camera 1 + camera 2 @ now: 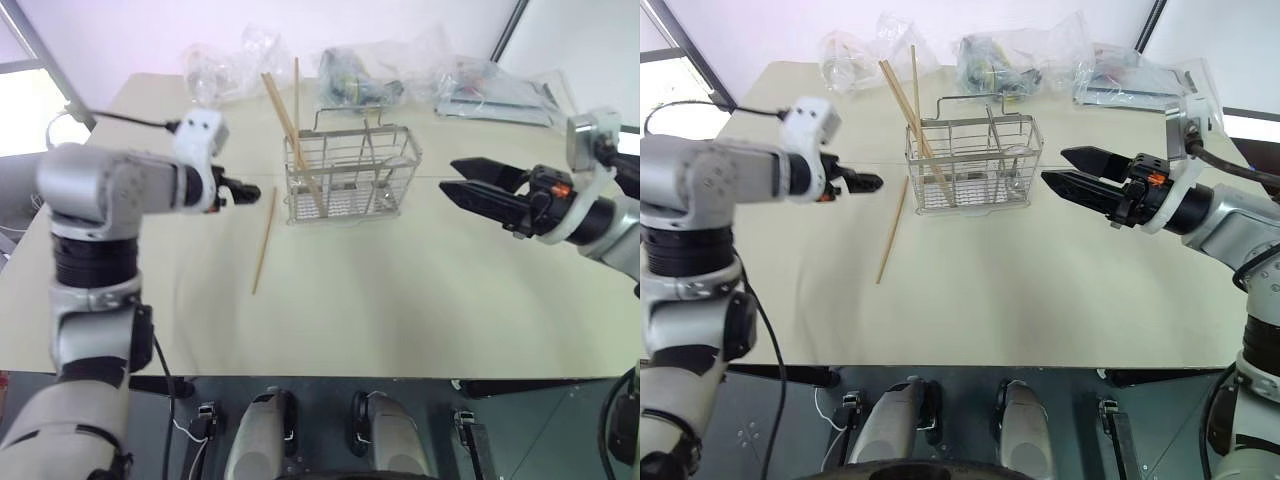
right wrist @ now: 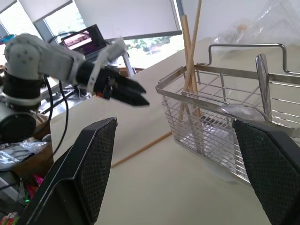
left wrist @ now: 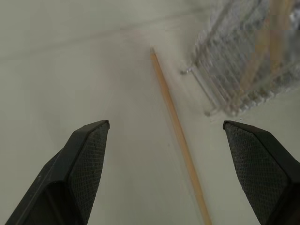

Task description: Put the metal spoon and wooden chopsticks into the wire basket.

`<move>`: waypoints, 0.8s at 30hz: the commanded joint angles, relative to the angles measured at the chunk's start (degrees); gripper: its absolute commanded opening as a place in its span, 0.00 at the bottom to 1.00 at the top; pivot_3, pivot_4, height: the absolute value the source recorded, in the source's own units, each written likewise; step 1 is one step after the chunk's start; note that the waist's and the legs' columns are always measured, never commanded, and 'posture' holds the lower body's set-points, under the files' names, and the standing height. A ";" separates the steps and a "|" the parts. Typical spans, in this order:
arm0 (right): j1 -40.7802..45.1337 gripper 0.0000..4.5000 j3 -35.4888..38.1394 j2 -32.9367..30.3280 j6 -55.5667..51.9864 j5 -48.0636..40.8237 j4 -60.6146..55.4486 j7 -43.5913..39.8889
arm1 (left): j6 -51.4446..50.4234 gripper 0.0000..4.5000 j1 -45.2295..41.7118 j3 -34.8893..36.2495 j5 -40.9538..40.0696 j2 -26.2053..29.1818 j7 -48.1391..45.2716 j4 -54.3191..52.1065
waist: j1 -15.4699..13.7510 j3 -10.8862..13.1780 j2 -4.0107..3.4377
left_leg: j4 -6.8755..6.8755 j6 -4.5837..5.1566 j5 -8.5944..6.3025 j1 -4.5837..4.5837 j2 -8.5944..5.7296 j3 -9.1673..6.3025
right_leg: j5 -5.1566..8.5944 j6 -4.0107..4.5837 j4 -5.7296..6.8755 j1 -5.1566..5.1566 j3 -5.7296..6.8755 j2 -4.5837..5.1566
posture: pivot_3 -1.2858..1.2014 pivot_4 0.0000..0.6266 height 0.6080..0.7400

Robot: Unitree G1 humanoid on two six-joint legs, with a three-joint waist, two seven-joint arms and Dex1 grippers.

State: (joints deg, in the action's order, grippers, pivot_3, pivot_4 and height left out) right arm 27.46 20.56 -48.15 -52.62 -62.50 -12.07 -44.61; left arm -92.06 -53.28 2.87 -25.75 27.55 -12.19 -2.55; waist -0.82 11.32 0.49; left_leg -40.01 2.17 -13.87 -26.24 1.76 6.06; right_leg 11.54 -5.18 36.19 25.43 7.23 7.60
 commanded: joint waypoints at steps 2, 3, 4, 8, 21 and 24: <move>-0.59 0.90 2.51 0.06 0.40 -0.95 -2.24 1.23 | -0.22 0.91 -1.04 1.59 4.04 -4.03 3.68 2.39 | -0.09 0.00 0.01 | 0.00 0.00 0.00 -0.02 0.00 -0.01 | 0.00 0.00 0.00 0.01 0.01 0.00 | 0.52 0.24 0.73; -1.17 0.90 3.02 0.08 0.37 -1.09 -2.59 1.66 | 1.26 0.91 -1.45 1.51 5.00 -5.28 4.39 4.60 | -0.07 0.00 0.01 | 0.00 0.00 0.00 -0.02 0.00 -0.01 | 0.00 0.00 -0.01 0.01 0.01 0.00 | 0.52 0.24 0.73; -1.60 0.90 3.45 0.16 0.31 -1.31 -2.84 2.12 | 2.49 0.91 -1.99 1.62 5.69 -6.34 4.74 6.75 | -0.14 0.00 0.01 | 0.00 0.00 0.00 -0.02 -0.01 0.01 | 0.00 0.00 -0.01 0.01 0.01 0.00 | 0.52 0.24 0.73; -3.35 0.90 4.82 1.03 0.45 -2.44 -4.57 4.26 | 8.20 0.91 -4.13 0.25 8.22 -8.32 4.70 15.93 | -0.04 0.00 0.01 | 0.00 0.02 -0.01 -0.01 -0.01 0.00 | 0.00 0.00 -0.01 0.01 0.02 0.01 | 0.52 0.24 0.73; -9.10 0.90 7.80 -0.96 0.70 -4.03 -9.09 3.87 | 23.52 0.50 -12.29 -4.01 13.58 -11.39 -1.70 40.82 | -1.65 -0.06 -0.05 | -0.01 0.29 -0.17 0.02 -0.01 -0.01 | 0.00 0.01 -0.02 -0.01 0.02 0.05 | 0.52 0.24 0.73; -9.35 0.90 7.78 -1.54 0.94 -3.80 -9.02 3.51 | 23.85 0.18 -13.20 -3.41 13.86 -11.62 -2.10 42.28 | -1.66 -0.06 -0.05 | -0.02 0.32 -0.19 0.02 -0.02 -0.02 | -0.01 0.01 -0.04 -0.02 0.02 0.06 | 0.52 0.24 0.73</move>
State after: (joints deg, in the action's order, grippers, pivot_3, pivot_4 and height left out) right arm 18.09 26.31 -48.57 -52.65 -65.55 -19.63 -40.44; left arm -68.22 -65.52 -0.86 -11.72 16.90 -12.87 38.74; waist -2.48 11.26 0.44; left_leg -40.03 2.50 -14.07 -26.23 1.74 6.04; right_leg 11.53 -5.17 36.15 25.41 7.26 7.67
